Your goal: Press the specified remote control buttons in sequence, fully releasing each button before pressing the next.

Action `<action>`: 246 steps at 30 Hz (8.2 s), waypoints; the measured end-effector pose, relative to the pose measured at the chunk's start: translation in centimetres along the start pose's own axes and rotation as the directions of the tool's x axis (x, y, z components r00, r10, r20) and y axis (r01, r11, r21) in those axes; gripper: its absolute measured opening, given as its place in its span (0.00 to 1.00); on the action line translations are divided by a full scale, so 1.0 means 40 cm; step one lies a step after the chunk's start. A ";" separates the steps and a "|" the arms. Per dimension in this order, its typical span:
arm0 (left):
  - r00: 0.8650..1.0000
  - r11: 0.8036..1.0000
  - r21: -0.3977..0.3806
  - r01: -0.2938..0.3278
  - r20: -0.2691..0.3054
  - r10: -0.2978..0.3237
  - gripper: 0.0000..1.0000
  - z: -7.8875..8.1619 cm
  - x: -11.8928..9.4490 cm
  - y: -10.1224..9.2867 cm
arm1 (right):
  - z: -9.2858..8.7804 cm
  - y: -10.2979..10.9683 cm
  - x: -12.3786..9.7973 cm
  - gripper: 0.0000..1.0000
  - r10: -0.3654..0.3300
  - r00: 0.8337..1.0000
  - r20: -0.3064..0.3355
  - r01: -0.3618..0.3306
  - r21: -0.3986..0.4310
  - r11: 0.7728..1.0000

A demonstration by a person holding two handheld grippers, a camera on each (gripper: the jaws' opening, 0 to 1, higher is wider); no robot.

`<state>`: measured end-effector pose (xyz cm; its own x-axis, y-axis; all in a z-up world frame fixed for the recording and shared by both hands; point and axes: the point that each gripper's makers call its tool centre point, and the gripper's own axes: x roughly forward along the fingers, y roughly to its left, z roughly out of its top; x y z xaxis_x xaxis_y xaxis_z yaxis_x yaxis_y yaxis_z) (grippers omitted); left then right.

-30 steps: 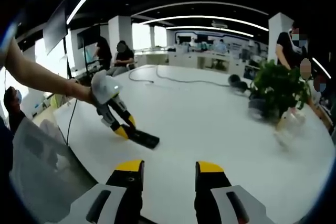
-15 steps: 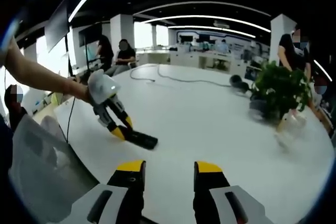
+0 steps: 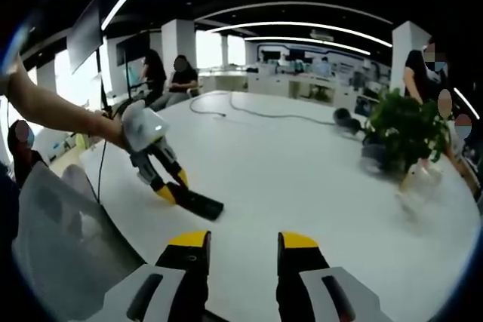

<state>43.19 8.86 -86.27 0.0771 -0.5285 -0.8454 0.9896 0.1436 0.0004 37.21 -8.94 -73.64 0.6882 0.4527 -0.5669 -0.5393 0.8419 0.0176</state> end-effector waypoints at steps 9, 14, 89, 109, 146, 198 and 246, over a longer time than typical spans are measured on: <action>1.000 1.000 0.002 0.003 0.004 -0.003 0.25 -0.006 -0.004 -0.027 | -0.007 0.001 0.000 0.31 0.002 1.000 -0.010 -0.002 -0.007 1.000; 1.000 1.000 -0.004 0.000 0.007 0.000 0.25 -0.007 -0.005 -0.033 | -0.011 -0.001 -0.001 0.30 0.001 1.000 -0.013 -0.001 -0.004 1.000; 1.000 1.000 -0.021 -0.011 -0.022 0.010 0.25 -0.013 -0.012 -0.197 | -0.034 0.052 0.014 0.27 0.064 0.992 -0.112 -0.080 -0.143 0.987; 0.997 1.000 0.005 -0.007 -0.074 0.007 0.25 -0.017 -0.014 -0.253 | -0.096 0.081 0.029 0.24 0.078 0.966 -0.246 -0.139 -0.243 0.960; 0.999 0.998 0.049 0.030 0.034 -0.032 0.25 -0.024 -0.020 -0.290 | -0.135 0.195 0.040 0.03 0.274 0.884 -0.378 -0.383 -0.252 0.889; 0.999 0.999 0.036 0.025 0.038 -0.027 0.25 -0.025 -0.020 -0.291 | -0.219 0.274 0.193 0.00 0.334 0.777 -0.533 -0.555 -0.332 0.763; 0.999 0.999 0.034 0.022 0.045 -0.024 0.25 -0.024 -0.020 -0.292 | -0.213 0.302 0.204 0.00 0.301 0.789 -0.536 -0.572 -0.461 0.679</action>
<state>31.46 8.42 -86.12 0.0589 -0.5687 -0.8204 0.9947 0.1030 0.0001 32.17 2.45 -85.07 0.1205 0.4527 -0.8835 -0.9832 0.1770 -0.0434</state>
